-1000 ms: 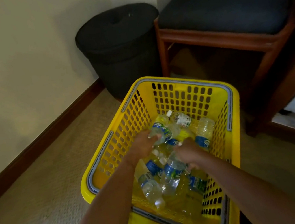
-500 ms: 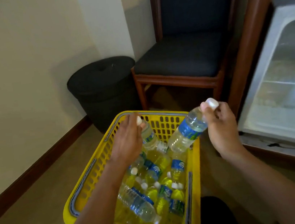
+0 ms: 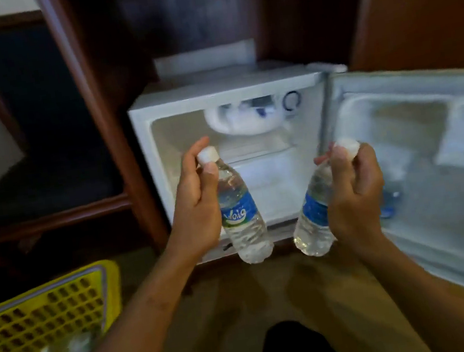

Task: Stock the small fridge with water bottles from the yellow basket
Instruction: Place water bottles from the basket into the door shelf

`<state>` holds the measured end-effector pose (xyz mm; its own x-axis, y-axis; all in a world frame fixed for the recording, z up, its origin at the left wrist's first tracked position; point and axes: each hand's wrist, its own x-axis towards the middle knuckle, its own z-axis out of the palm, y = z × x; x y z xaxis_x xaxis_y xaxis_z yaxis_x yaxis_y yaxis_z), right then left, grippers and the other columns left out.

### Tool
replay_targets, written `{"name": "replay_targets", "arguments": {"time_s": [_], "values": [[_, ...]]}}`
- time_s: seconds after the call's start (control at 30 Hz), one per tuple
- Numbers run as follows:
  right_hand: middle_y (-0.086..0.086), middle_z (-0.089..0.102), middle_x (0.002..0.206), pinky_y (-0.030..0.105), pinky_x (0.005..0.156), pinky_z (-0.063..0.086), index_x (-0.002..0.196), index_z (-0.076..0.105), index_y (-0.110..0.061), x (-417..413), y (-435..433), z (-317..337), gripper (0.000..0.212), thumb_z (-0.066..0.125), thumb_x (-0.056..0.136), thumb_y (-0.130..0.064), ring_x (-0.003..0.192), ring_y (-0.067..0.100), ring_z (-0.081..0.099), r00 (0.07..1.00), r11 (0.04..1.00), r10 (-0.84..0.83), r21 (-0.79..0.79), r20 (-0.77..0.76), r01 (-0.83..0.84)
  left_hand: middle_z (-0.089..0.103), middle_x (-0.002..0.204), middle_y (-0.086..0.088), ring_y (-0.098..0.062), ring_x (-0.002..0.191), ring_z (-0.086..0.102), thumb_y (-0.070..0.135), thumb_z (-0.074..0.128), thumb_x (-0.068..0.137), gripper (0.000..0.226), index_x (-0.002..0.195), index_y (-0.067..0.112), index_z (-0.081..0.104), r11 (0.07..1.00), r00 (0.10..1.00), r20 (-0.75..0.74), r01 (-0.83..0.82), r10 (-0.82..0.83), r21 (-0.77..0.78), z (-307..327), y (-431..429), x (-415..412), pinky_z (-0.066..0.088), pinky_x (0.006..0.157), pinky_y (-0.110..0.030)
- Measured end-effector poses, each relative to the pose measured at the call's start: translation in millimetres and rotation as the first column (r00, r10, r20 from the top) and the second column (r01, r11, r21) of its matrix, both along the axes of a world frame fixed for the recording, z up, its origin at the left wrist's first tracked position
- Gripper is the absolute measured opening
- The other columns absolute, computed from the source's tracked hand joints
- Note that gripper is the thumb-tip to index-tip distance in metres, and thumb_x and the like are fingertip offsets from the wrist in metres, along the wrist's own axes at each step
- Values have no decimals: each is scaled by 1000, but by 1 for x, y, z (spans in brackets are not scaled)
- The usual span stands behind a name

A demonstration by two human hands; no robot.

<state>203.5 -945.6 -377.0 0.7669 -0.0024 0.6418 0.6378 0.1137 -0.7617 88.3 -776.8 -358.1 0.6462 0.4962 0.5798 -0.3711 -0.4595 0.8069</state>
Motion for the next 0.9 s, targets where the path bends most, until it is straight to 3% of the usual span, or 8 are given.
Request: {"name": "replay_targets", "arguments": {"time_s": [0.17, 0.23, 0.37, 0.47, 0.57, 0.67, 0.77, 0.9], "values": [[5, 66, 92, 13, 70, 45, 104, 55, -12, 55, -103, -12, 20, 43, 101, -28, 82, -1, 61, 952, 963, -220, -108, 215, 247, 63, 116, -1, -17, 108, 63, 20, 43, 106, 27, 130, 30, 48, 960, 968, -32, 249, -247, 130, 2, -80, 98, 55, 94, -45], [4, 62, 95, 10, 74, 42, 106, 56, -2, 71, -135, -19, 26, 42, 100, -24, 84, -3, 57, 926, 938, -269, -147, 266, 315, 63, 118, 0, -19, 109, 63, 19, 44, 103, 30, 130, 32, 48, 941, 953, -29, 302, -301, 154, 2, -107, 128, 54, 94, -46], [11, 58, 101, 18, 82, 42, 110, 54, -6, 98, -179, -44, 22, 41, 99, -20, 89, 16, 54, 898, 891, -293, -248, 327, 381, 62, 124, -3, -16, 115, 61, 12, 46, 103, 32, 133, 23, 47, 904, 930, -21, 363, -368, 227, -12, -154, 172, 53, 98, -36], [16, 59, 104, 18, 90, 39, 109, 57, 4, 114, -199, -69, 37, 40, 101, -28, 97, 20, 56, 904, 871, -288, -304, 316, 385, 62, 123, -7, -13, 112, 60, 7, 48, 102, 31, 134, 12, 48, 885, 925, 1, 363, -380, 293, -36, -179, 193, 51, 96, -29], [16, 58, 109, 13, 96, 36, 115, 54, 1, 126, -211, -95, 45, 36, 103, -38, 104, 15, 52, 924, 856, -254, -378, 286, 352, 59, 124, -6, -7, 112, 57, 2, 48, 102, 35, 134, 16, 45, 853, 909, -20, 397, -415, 340, -67, -197, 204, 48, 96, -22], [11, 54, 109, 5, 93, 32, 117, 51, -3, 134, -215, -113, 34, 40, 101, -31, 101, 6, 46, 940, 836, -259, -436, 221, 332, 55, 129, -5, -8, 117, 55, 4, 45, 103, 36, 137, 17, 43, 821, 886, -75, 454, -458, 347, -85, -209, 212, 48, 97, -19], [6, 50, 110, 3, 91, 32, 117, 52, 0, 140, -216, -124, 35, 38, 100, -27, 98, 5, 45, 943, 833, -300, -443, 142, 332, 54, 130, -7, -12, 118, 55, 3, 43, 103, 37, 138, 13, 42, 811, 876, -80, 471, -475, 348, -86, -216, 225, 50, 98, -27], [6, 48, 109, 4, 83, 37, 119, 50, -3, 147, -218, -131, 42, 33, 101, -36, 92, 9, 47, 952, 855, -304, -429, 39, 291, 52, 134, -8, 3, 122, 48, -1, 44, 102, 41, 139, 14, 40, 765, 865, -119, 490, -488, 418, -94, -216, 232, 44, 102, -17]]}}
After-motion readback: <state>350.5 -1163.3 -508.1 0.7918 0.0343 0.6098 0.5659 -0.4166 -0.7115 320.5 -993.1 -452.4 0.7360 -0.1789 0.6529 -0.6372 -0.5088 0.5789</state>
